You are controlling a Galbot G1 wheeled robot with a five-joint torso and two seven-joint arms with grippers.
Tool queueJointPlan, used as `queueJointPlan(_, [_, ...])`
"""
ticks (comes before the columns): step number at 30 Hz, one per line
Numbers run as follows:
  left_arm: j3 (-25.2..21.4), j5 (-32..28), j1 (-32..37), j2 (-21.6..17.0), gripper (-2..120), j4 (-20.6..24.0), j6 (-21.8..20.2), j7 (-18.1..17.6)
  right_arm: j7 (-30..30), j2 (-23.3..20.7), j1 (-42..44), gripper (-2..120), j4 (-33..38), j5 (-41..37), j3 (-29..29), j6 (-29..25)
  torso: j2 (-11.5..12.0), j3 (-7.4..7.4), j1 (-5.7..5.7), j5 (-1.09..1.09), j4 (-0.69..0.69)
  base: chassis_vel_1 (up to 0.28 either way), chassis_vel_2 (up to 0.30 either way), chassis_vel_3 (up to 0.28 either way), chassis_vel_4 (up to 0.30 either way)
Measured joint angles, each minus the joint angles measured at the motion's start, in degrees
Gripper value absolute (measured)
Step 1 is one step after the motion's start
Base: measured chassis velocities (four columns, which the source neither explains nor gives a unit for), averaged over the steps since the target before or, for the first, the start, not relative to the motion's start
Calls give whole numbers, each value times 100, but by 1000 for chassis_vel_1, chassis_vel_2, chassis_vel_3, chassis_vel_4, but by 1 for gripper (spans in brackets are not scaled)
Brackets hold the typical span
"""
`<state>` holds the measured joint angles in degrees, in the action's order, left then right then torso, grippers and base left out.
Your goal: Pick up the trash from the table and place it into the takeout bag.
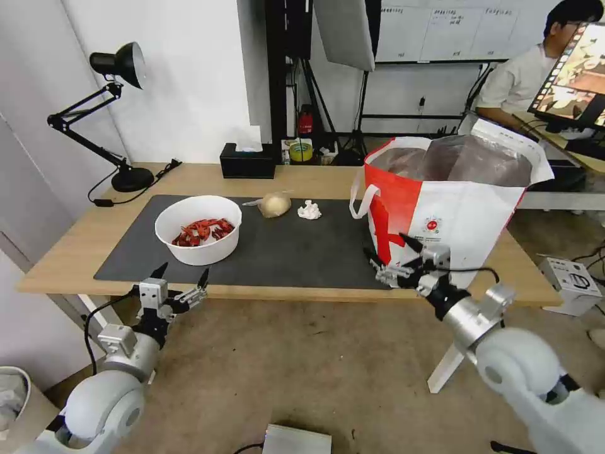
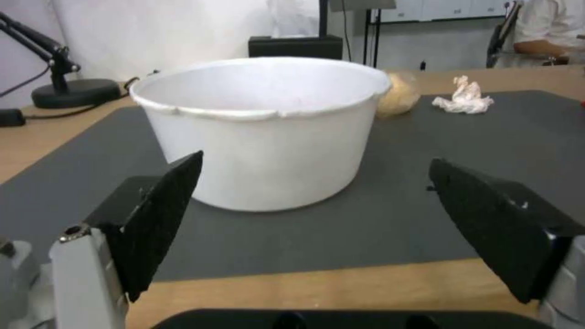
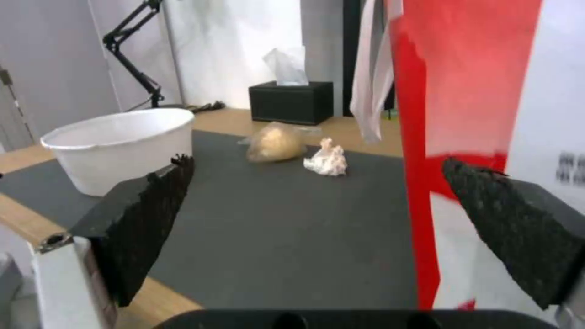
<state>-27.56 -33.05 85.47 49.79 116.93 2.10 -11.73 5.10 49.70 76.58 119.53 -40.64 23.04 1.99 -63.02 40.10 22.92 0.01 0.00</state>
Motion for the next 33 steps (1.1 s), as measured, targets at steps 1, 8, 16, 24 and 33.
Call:
queueJointPlan(1, [0,16,11,35,100,-17,2,1,-23,43,89,100,-4,27,-1,-66,0,0,0,-1,0,0,0,0,0])
queueJointPlan(8, [27,123,69,198,100,-87,27,13,-105,178,521,100,-41,150,-1,-289,0,0,0,0,0,0,0,0,0])
queueJointPlan(16, [44,176,112,344,100,-184,45,103,-149,222,867,100,-10,201,31,-380,0,0,0,-1,0,0,0,0,0])
queueJointPlan(24, [40,200,176,366,100,-229,64,123,-160,246,940,100,-23,225,28,-402,0,0,0,0,0,0,0,0,0])
queueJointPlan(33, [37,231,230,359,100,-276,122,132,-191,333,985,100,-29,312,-51,-402,0,1,0,-1,0,0,0,0,0])
